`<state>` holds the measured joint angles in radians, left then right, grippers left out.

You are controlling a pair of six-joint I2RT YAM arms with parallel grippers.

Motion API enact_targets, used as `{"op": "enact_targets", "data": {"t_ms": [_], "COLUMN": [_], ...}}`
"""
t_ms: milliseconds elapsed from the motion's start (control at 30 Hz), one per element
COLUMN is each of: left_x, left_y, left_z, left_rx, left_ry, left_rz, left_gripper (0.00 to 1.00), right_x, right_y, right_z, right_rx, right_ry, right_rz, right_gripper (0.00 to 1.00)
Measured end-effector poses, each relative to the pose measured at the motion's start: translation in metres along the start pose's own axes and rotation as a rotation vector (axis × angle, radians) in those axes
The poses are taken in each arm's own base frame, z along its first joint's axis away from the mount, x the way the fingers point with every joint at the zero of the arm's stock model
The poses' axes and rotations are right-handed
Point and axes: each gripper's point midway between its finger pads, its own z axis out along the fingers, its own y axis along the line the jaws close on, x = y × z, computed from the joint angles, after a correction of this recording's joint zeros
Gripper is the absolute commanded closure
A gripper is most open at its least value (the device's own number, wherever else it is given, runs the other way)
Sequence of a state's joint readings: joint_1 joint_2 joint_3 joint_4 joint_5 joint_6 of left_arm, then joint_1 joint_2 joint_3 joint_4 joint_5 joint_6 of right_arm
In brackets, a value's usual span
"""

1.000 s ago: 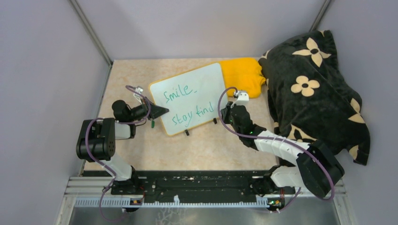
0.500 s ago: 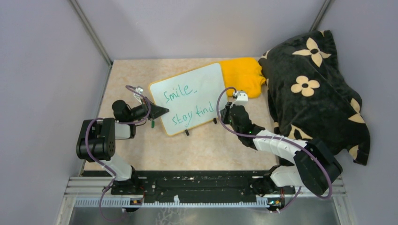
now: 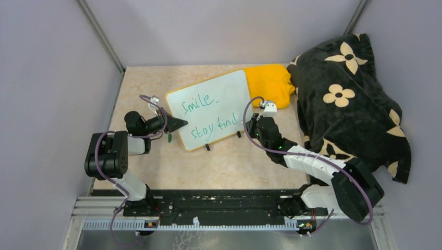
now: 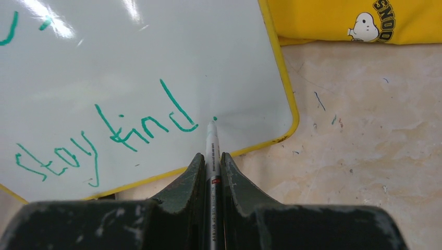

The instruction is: Write a sentence on the whiteboard

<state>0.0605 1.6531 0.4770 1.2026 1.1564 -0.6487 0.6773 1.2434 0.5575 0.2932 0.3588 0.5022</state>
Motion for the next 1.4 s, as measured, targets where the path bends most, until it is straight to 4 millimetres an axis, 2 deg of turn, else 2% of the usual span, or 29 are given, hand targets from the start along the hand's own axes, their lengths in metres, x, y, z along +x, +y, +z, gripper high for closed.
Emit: {"op": "enact_targets", "data": {"t_ms": [100, 233, 367, 467, 567, 600, 633, 667, 900, 1067, 1167, 1233, 1400], "left_x": [0.0, 0.0, 0.001, 0.001, -0.002, -0.003, -0.005, -0.006, -0.011, -0.034, -0.051, -0.057, -0.048], "left_y": [0.0, 0.0, 0.001, 0.001, -0.002, -0.003, -0.005, -0.006, -0.012, -0.021, -0.013, 0.001, 0.026], "left_z": [0.0, 0.0, 0.0, 0.0, -0.001, -0.001, -0.001, -0.001, -0.008, -0.024, -0.045, -0.066, -0.117], "left_rx": [0.0, -0.001, -0.003, -0.004, -0.006, -0.007, -0.01, -0.011, -0.086, -0.269, -0.48, -0.666, -1.03], "left_ry": [0.0, 0.001, 0.002, 0.003, 0.0, -0.001, -0.003, -0.003, 0.008, -0.065, -0.146, -0.206, -0.28], "left_rz": [0.0, -0.002, -0.006, -0.005, 0.008, 0.018, 0.026, 0.036, 0.066, 0.156, 0.155, 0.082, -0.091], "left_gripper": [0.76, 0.73, 0.65, 0.52, 0.34, 0.26, 0.06, 0.02, 0.01, 0.01, 0.01, 0.01, 0.01], "right_x": [-0.009, -0.034, -0.052, -0.057, -0.058, -0.058, -0.058, -0.058, -0.043, -0.045, -0.047, -0.049, -0.046], "right_y": [0.006, 0.019, 0.029, 0.033, 0.036, 0.036, 0.036, 0.037, 0.036, 0.04, 0.043, 0.045, 0.043], "right_z": [-0.009, -0.024, -0.041, -0.053, -0.063, -0.066, -0.069, -0.072, -0.084, -0.098, -0.107, -0.113, -0.121], "right_rx": [-0.03, -0.087, -0.145, -0.18, -0.209, -0.216, -0.225, -0.232, -0.269, -0.319, -0.352, -0.37, -0.391], "right_ry": [-0.01, -0.059, -0.087, -0.09, -0.082, -0.079, -0.078, -0.076, -0.02, -0.015, -0.019, -0.025, -0.031], "right_rz": [0.009, 0.039, 0.06, 0.067, 0.066, 0.066, 0.066, 0.065, 0.047, 0.029, 0.026, 0.024, 0.01], "right_gripper": [1.0, 1.0, 1.0, 1.0, 1.0, 1.0, 1.0, 1.0, 1.0, 1.0, 1.0, 1.0, 1.0]}}
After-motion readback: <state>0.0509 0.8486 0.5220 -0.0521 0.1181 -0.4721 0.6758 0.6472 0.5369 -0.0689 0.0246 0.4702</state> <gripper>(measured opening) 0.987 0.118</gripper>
